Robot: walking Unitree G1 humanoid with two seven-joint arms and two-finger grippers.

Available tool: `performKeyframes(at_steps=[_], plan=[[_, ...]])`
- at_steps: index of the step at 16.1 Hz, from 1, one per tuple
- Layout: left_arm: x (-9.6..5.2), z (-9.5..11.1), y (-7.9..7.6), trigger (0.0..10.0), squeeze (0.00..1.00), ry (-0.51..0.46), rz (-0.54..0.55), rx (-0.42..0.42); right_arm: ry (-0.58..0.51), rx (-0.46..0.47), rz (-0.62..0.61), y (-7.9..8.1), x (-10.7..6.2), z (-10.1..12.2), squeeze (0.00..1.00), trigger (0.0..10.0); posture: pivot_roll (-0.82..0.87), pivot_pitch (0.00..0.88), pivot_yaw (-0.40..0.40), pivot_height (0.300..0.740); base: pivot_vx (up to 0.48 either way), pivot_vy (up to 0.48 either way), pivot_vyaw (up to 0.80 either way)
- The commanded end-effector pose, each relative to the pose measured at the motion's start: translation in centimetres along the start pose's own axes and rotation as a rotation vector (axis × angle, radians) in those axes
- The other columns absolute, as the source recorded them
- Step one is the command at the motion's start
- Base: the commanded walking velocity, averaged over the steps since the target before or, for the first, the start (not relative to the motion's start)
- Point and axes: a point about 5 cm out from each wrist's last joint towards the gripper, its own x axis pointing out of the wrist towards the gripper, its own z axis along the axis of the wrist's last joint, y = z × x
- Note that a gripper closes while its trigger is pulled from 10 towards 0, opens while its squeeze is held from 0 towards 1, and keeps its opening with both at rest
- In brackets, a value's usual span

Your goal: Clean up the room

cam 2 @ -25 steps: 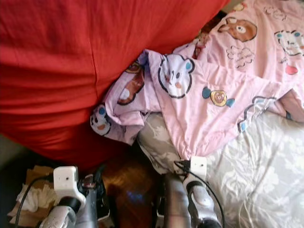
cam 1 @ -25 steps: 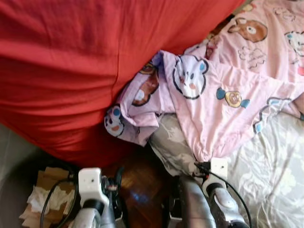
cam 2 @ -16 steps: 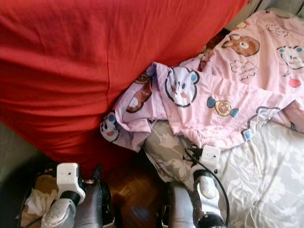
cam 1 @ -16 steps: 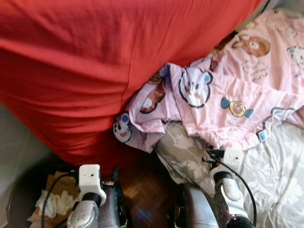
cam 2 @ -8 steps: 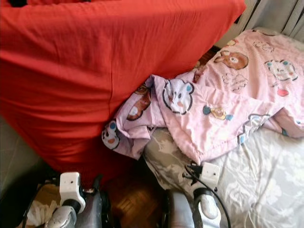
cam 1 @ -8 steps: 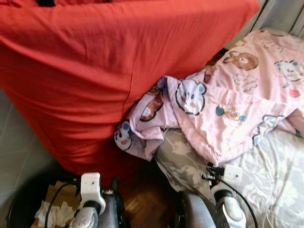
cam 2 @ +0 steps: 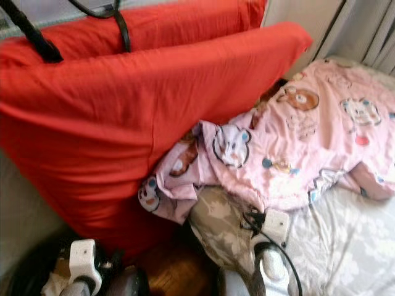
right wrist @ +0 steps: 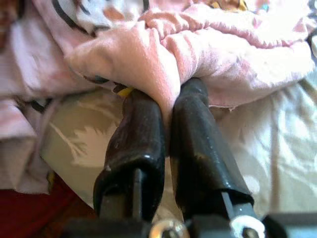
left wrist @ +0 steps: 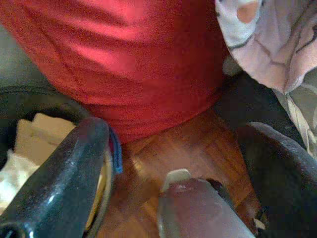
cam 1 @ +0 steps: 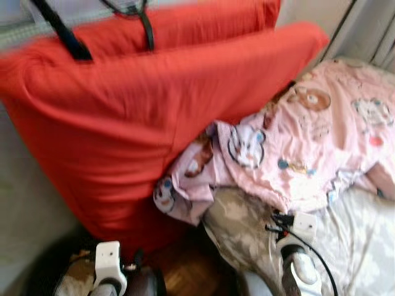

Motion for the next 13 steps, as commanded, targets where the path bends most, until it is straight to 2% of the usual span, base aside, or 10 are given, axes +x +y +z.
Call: performKeyframes(at_steps=[1,3,8,13], plan=[[-0.6,-1.4,0.9,10.0,0.00,0.057,0.032,-0.015,0.005,-0.002,-0.016,-0.4,-0.1,-0.1,0.00,10.0,-0.05,0.068,-0.050,0.727,0.000,0.000,0.00],[-0.9,-2.2,1.1,10.0,0.00,0.105,0.036,-0.016,0.007,-0.006,-0.016,-0.4,-0.1,-0.2,0.00,10.0,-0.04,0.067,-0.050,0.740,0.000,0.000,0.00],[-1.6,-4.0,1.5,10.0,0.00,0.220,0.050,0.000,-0.004,-0.026,-0.033,-1.1,0.4,0.6,0.00,10.0,-0.05,0.090,-0.069,0.740,0.000,0.000,0.00],[-2.1,-4.8,1.2,10.0,0.00,0.252,0.051,-0.007,-0.005,-0.034,-0.049,-1.3,0.5,0.8,0.00,10.0,-0.05,0.104,-0.072,0.740,0.000,0.000,0.00]])
